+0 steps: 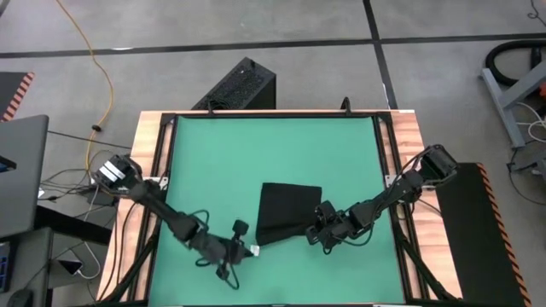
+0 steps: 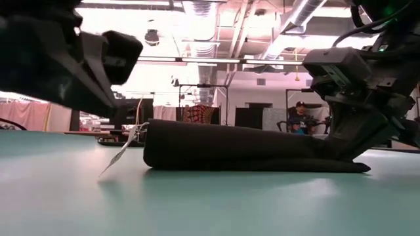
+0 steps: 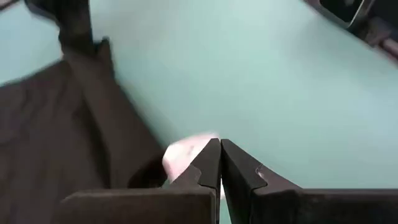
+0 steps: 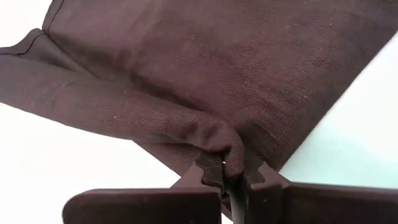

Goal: Roll towel into tight, uniform cylinder
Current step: Roll the black towel

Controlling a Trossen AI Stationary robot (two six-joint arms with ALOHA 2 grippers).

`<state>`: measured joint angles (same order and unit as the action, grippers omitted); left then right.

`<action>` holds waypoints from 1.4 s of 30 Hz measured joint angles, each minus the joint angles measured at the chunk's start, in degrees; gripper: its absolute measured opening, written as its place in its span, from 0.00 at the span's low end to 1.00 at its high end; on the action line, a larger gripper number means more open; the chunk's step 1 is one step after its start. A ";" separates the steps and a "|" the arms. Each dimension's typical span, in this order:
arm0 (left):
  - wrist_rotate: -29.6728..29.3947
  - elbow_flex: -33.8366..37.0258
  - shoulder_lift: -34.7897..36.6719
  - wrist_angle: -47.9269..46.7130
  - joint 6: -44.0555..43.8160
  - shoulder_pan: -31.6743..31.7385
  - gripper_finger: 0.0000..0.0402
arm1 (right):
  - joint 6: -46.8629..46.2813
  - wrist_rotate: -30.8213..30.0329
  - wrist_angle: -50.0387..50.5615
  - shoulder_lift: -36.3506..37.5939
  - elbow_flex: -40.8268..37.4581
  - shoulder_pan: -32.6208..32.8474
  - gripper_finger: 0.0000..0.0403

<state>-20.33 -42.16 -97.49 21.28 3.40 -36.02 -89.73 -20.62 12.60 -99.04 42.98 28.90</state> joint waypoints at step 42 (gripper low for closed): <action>-18.48 -12.98 -11.23 -14.09 7.12 4.80 0.00 | 1.76 -3.41 -0.04 -0.09 -0.07 2.19 0.04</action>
<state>-38.80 -55.13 -108.72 7.19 10.52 -31.22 -87.97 -24.03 12.56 -99.13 42.92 31.09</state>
